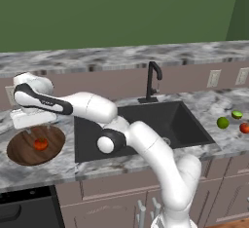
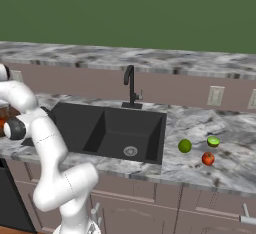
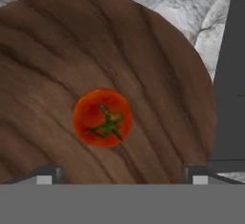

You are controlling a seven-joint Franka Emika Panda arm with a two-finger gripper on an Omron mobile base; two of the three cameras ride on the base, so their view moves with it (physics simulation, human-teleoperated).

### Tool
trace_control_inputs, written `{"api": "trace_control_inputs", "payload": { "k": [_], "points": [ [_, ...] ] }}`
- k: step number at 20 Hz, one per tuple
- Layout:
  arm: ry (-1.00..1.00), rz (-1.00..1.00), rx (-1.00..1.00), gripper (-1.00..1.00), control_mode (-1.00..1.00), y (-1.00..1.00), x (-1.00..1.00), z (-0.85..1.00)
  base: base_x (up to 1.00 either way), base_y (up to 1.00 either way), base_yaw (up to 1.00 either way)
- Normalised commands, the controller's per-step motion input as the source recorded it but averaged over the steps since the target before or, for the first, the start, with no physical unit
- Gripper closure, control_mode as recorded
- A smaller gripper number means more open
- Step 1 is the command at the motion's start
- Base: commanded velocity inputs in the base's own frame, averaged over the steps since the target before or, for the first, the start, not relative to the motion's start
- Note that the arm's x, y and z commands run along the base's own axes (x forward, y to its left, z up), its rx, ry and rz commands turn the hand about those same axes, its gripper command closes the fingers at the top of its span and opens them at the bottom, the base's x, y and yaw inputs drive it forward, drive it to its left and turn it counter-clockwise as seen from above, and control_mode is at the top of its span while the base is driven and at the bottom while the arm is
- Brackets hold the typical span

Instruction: There is a mixed pile of frozen fruits and vegetables on the counter. Locate all the frozen vegetables and place the items in a bowl on the counter. Take all the frozen fruits and defrost them in a running sink.

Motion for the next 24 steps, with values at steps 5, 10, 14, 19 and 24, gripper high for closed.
{"api": "trace_control_inputs", "payload": {
  "k": [5,10,14,19,24],
  "points": [
    [-0.13,0.06,0.0,-1.0,-1.0,-0.74,-0.24,0.32,0.0,0.0,0.0],
    [-0.2,0.03,0.0,-1.0,-1.0,-0.8,-0.62,0.22,0.0,0.0,0.0],
    [-0.22,0.02,0.04,-1.0,-1.0,-0.84,-0.73,0.17,0.0,0.0,0.0],
    [-0.16,0.01,0.12,-1.0,-1.0,-0.93,-0.55,0.18,0.0,0.0,0.0],
    [-0.08,0.0,0.21,-1.0,-1.0,-0.89,-0.44,0.24,0.0,0.0,0.0]
  ]
}}
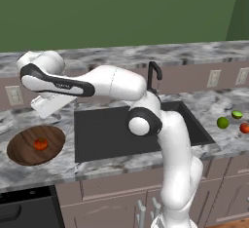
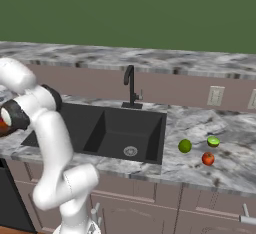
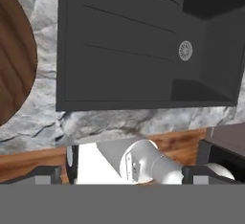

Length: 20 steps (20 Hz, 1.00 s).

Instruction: There is a mixed pile of frozen fruits and vegetables on the counter. Locate all the frozen vegetables and place the items in a bowl on the counter. Take all the frozen fruits and defrost them in a running sink.

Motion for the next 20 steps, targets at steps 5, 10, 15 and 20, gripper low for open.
{"api": "trace_control_inputs", "payload": {
  "k": [5,10,15,20],
  "points": [
    [-0.04,0.0,0.27,-1.0,-1.0,-0.85,-0.36,0.3,0.0,0.0,0.0],
    [-0.03,0.0,0.27,-1.0,-1.0,-0.85,-0.29,0.28,0.0,0.0,0.0],
    [0.0,0.08,0.09,-1.0,-1.0,-0.72,0.0,0.16,0.0,0.0,0.0],
    [0.03,0.13,0.01,-1.0,-1.0,-0.66,0.0,0.27,0.0,0.0,0.0]
  ]
}}
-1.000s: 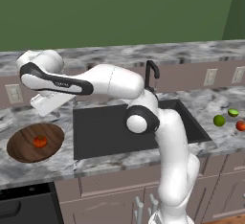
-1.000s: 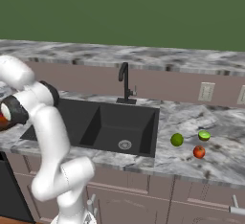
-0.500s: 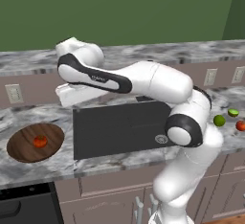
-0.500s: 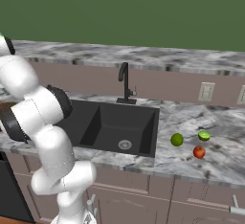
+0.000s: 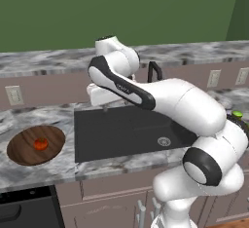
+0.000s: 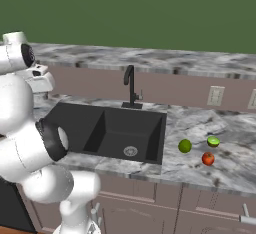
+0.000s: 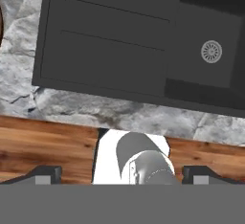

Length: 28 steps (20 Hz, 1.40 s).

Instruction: There is a mixed pile of frozen fruits and vegetables on the counter. Locate all the frozen vegetables and place the items in a bowl on the counter. Take all the frozen fruits and defrost them in a running sink.

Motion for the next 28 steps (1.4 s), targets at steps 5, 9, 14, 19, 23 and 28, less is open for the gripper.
{"api": "trace_control_inputs", "payload": {
  "k": [5,9,14,19,23,28],
  "points": [
    [0.08,0.12,0.01,-1.0,-1.0,-0.77,-0.03,0.27,0.0,0.0,0.0],
    [0.09,0.08,0.02,-1.0,-1.0,-0.74,-0.03,0.23,0.0,0.0,0.0],
    [0.14,0.06,0.07,-1.0,-1.0,-0.69,-0.07,0.02,0.0,0.0,0.0],
    [0.16,0.05,0.08,-1.0,-1.0,-0.7,-0.05,0.0,0.0,0.0,0.0],
    [0.17,0.05,0.07,-1.0,-1.0,-0.7,-0.02,0.0,0.0,0.0,0.0],
    [0.18,0.04,0.07,-1.0,-1.0,-0.67,-0.01,0.0,0.0,0.0,0.0]
  ]
}}
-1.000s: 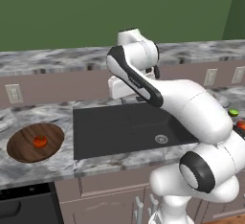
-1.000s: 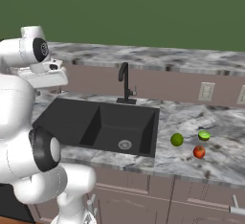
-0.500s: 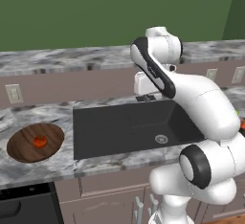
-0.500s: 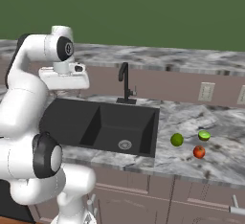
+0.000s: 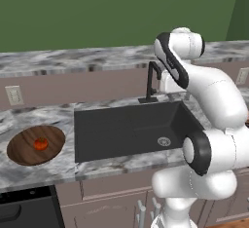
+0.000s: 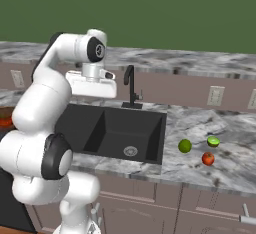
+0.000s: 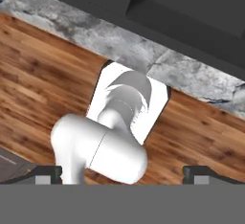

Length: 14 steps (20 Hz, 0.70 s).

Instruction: There is a mixed pile of frozen fruits and vegetables on the counter. Locate all the frozen vegetables and place the items in a bowl on the counter. Take all the frozen fruits and defrost them in a running sink.

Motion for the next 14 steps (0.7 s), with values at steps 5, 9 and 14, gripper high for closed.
{"api": "trace_control_inputs", "payload": {
  "k": [5,9,14],
  "points": [
    [0.15,0.0,0.05,-1.0,-1.0,-0.57,-0.12,-0.02,0.0,0.0,0.0],
    [0.13,0.0,0.04,-1.0,-1.0,-0.63,-0.15,-0.03,0.0,0.0,0.0],
    [0.16,-0.01,0.02,-1.0,-1.0,-0.5,-0.04,-0.09,0.0,0.0,0.0]
  ]
}}
